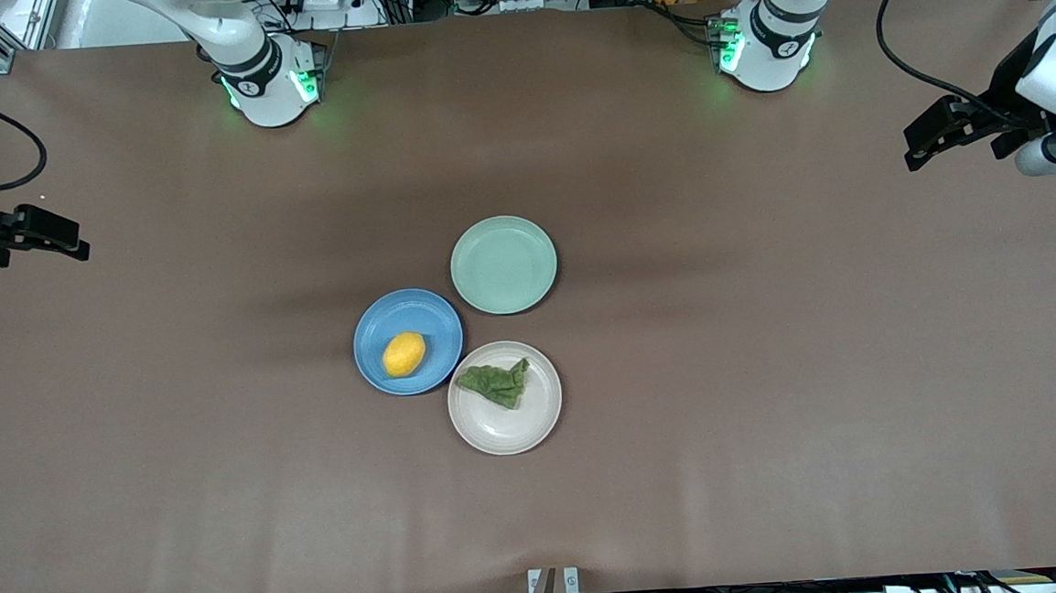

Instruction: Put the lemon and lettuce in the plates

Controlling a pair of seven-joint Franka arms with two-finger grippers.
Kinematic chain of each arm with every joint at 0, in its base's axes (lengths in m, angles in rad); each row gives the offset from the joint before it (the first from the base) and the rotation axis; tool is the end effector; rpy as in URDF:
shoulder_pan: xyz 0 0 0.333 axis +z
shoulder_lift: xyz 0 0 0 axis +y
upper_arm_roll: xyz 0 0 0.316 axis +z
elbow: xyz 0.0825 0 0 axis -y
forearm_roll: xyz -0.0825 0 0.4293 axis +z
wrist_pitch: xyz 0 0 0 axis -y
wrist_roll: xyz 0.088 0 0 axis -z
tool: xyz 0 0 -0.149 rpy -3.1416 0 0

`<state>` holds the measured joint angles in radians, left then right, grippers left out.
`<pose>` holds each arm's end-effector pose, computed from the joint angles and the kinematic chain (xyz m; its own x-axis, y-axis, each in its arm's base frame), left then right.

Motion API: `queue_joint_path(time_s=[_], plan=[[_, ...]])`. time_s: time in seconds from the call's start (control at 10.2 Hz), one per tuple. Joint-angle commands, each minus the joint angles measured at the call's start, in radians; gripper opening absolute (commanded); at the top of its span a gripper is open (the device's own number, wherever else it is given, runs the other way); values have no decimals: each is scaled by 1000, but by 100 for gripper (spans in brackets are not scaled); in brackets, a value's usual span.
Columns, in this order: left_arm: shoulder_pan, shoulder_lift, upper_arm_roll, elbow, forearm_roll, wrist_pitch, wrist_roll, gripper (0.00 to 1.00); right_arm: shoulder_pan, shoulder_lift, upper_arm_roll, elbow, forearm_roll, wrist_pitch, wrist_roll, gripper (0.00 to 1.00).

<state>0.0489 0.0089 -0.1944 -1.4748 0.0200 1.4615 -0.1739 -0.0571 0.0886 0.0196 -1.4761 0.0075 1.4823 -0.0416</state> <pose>0.5847 -0.0820 0.6170 0.9994 0.0305 -0.0185 0.0301 -0.9993 -0.0217 0.6140 -0.0223 0.5699 0.9966 0.0050 -0.0818 0.0039 -0.9999 -0.0126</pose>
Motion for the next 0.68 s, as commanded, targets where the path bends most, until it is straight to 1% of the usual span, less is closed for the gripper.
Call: queue_joint_path(time_s=[0.0, 0.59], plan=[[9, -3, -1, 5, 26, 5, 40, 100, 2, -9, 0, -9, 14, 4, 22, 100], [9, -3, 0, 5, 23, 5, 51, 100, 2, -9, 2, -9, 14, 4, 22, 100]])
